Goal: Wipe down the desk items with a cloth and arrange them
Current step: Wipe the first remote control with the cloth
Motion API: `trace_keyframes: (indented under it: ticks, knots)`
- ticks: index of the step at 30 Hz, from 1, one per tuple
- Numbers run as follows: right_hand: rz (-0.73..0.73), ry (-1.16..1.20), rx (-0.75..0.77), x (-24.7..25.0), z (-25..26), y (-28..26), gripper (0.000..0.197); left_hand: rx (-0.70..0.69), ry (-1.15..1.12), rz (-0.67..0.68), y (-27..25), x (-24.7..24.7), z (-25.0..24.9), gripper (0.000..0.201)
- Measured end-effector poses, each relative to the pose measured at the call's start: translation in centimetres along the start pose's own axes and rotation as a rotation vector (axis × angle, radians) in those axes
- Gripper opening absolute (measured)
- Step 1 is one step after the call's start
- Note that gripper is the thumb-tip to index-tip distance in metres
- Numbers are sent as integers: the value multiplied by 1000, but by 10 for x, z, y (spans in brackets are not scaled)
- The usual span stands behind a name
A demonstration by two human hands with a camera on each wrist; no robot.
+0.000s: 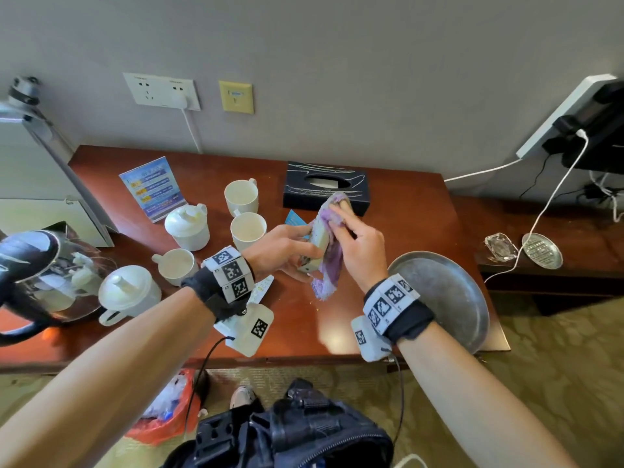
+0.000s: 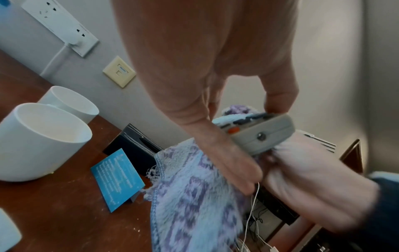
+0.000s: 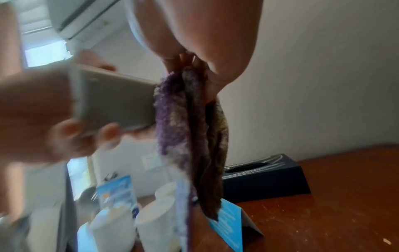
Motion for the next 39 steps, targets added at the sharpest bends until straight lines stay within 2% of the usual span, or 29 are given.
trace_keyframes:
  ticks: [2,5,10,12,15,20,24,29,33,36,39]
  knots:
    - [-65,-28,-76,9,-3,18,29,9,-3,23,-1,-4,1,35]
    - [-53,-5,-94,10,-3,25,30,15,6,33,2,-5,0,44]
    - [31,-16,69,0,4,-9,33,-13,8,-21,10,3,-6,39]
    - [60,3,78,-3,-1,-16,35,-6,29,-21,9,4,-4,40]
    - [76,81,41,-6,-3,-10,35,4,53,-18,8,4,-2,42]
    - [-65,178,-113,9,-15,23,35,22,70,10,3,-3,1,49]
    - [-37,233,-157,4,-22,22,35,12,81,8,4,-5,1,53]
    - [-35,147,-99,4,-21,-7,35,19,99,-34,7,-3,1,45]
    - [64,112,-27,-7,-16,-24,34,25,89,-92,9,3,3,60]
    - [-2,156,-47,1,-15,-11,33,27,104,-53,10,4,5,66]
    - [-105,181,-129,17,-21,10,35,32,142,5,8,-2,8,70]
Point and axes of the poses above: each hand's wrist, its own y-axis towards the middle knuckle, its own x-axis out of the back of the hand, z = x × y, the point moved 9 cm from there along y, towards the middle knuckle, and after that the axes turned 8 degrees about -x, right-handed, at the moved point
